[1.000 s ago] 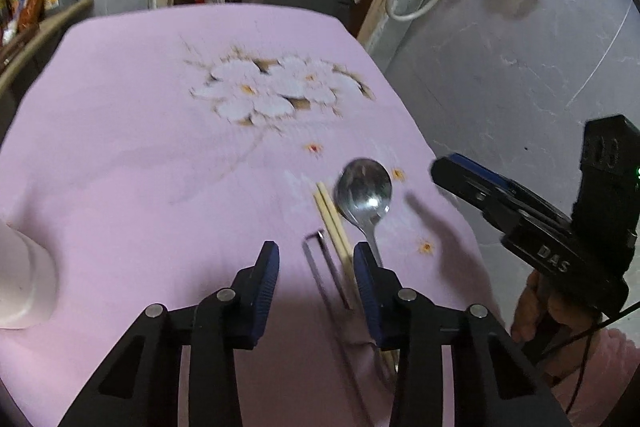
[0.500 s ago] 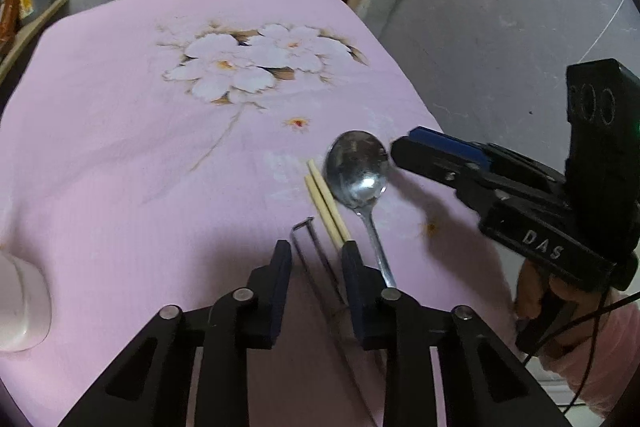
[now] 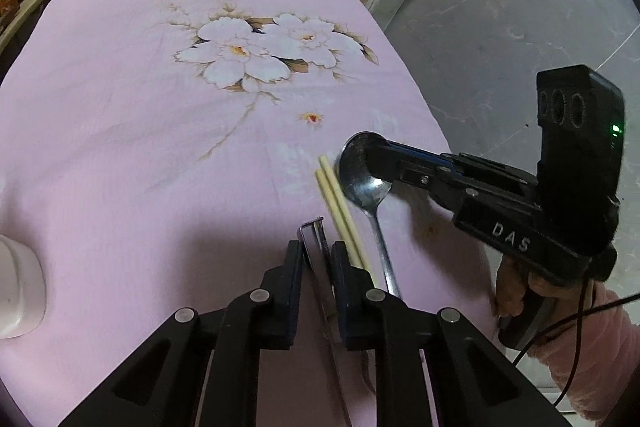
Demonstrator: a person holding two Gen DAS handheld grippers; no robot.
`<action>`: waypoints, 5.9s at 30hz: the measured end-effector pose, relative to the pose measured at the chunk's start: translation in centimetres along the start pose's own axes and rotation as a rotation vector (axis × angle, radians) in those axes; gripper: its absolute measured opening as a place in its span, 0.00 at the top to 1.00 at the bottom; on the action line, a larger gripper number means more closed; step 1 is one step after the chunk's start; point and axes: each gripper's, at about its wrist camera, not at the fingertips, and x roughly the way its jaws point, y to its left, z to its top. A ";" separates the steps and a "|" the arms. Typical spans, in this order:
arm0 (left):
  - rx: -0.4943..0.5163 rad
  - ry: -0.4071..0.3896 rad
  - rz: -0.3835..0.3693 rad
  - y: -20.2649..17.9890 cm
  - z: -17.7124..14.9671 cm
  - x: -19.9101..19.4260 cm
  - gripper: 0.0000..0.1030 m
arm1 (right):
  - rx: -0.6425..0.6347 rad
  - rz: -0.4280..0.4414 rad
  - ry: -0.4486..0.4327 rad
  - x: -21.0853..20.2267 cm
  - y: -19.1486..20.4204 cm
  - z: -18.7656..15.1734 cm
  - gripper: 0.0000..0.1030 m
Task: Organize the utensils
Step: 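Grasp the metal wire clip with the left tool while the right tool grasps the large silver spoon, then carry the wire clip and large spoon over the white caddy with both tools, then open both tools to drop the clip and spoon into the caddy, then move both tools back toward the two remaining wooden chopsticks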
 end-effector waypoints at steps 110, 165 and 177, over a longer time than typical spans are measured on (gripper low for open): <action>-0.107 -0.747 0.189 20.8 -4.1 -28.8 0.40 | -0.229 -0.431 -0.656 -6.8 32.9 6.3 0.44; -0.029 -0.281 0.193 4.2 -3.6 -5.3 0.02 | 0.007 -0.527 -0.146 -6.8 6.9 -6.5 0.03; -0.058 -0.242 0.188 5.3 -3.9 -4.6 0.02 | -0.027 -0.525 -0.047 -4.8 7.6 -6.9 0.03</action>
